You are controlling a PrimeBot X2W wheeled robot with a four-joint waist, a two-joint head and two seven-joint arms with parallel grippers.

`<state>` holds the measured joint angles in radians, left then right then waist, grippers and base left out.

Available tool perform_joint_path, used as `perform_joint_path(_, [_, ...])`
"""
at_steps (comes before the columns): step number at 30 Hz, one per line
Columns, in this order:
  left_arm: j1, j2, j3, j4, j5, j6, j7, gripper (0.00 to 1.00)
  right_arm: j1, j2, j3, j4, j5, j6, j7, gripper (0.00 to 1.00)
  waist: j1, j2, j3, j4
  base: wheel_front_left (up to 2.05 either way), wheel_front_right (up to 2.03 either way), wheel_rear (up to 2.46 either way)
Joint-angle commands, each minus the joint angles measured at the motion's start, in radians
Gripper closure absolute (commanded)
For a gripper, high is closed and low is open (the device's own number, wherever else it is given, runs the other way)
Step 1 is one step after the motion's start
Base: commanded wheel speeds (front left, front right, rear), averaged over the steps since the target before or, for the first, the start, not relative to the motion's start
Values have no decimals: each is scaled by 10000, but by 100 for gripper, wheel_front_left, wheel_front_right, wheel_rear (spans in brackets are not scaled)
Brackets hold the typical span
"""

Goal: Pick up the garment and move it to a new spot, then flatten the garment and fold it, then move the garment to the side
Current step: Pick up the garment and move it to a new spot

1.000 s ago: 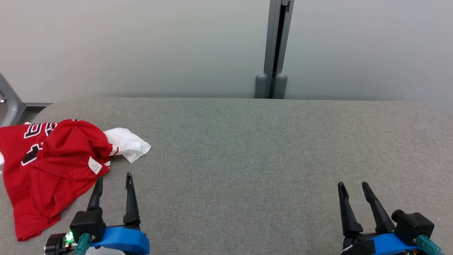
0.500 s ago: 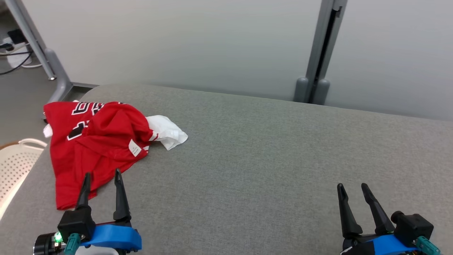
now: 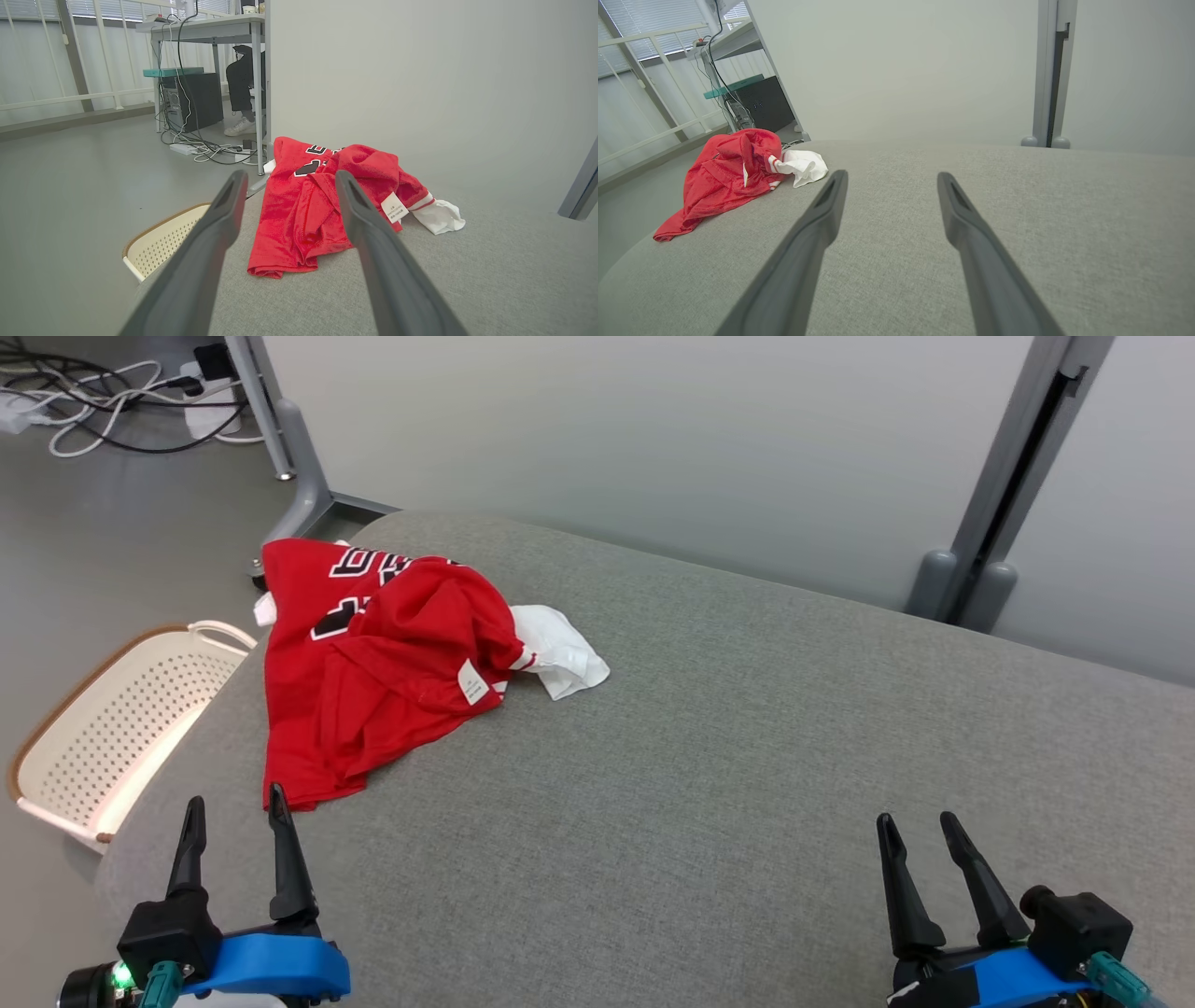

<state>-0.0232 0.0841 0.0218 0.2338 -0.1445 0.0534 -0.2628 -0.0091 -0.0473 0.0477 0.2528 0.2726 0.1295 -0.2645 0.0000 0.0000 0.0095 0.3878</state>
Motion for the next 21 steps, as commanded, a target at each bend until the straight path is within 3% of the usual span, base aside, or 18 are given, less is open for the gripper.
perform_joint_path(1, [-13, 42, 55, -27, -29, 16, -30, 0, -83, -56, -9, -3, -17, 22, -2, 0, 0, 0, 109, 236, 0, 0, 0])
perform_joint_path(12, [147, 94, 193, -45, -138, 54, -30, 0, 18, -58, 82, 27, -18, 22, -2, 0, 0, 0, 99, 575, 0, 0, 0])
perform_joint_path(21, [-462, 191, 518, 21, -481, 16, -30, 0, -269, -58, 133, -82, -244, 22, -2, 0, 0, 0, 430, 7, 0, 0, 0])
